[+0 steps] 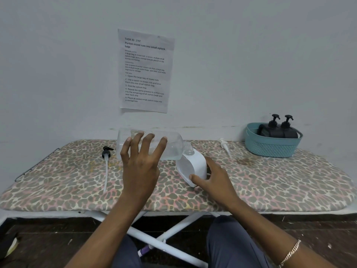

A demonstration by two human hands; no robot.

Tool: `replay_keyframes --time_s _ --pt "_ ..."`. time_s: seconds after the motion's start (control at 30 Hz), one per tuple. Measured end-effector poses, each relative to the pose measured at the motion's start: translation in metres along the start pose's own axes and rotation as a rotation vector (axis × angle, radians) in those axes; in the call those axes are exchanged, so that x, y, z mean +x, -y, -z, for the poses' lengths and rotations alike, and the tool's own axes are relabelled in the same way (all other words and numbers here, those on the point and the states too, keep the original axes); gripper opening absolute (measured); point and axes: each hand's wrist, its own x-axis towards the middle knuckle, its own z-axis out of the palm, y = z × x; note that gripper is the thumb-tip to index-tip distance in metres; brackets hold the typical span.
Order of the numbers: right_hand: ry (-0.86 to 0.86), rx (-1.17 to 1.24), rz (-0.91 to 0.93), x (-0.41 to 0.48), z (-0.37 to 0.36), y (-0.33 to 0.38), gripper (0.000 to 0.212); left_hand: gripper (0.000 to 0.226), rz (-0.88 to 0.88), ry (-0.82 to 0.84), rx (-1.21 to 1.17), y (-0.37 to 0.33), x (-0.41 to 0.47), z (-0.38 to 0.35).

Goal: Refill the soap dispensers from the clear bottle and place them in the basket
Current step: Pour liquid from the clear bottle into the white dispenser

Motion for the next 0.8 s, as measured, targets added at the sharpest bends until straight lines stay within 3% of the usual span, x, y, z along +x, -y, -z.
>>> replay_keyframes --time_s 0.8 --pt "0.046 0.058 -0.01 0.0041 0.0028 -0.0044 0.06 0.079 -0.002 -0.006 0.008 -0.0015 0.0004 0.0021"
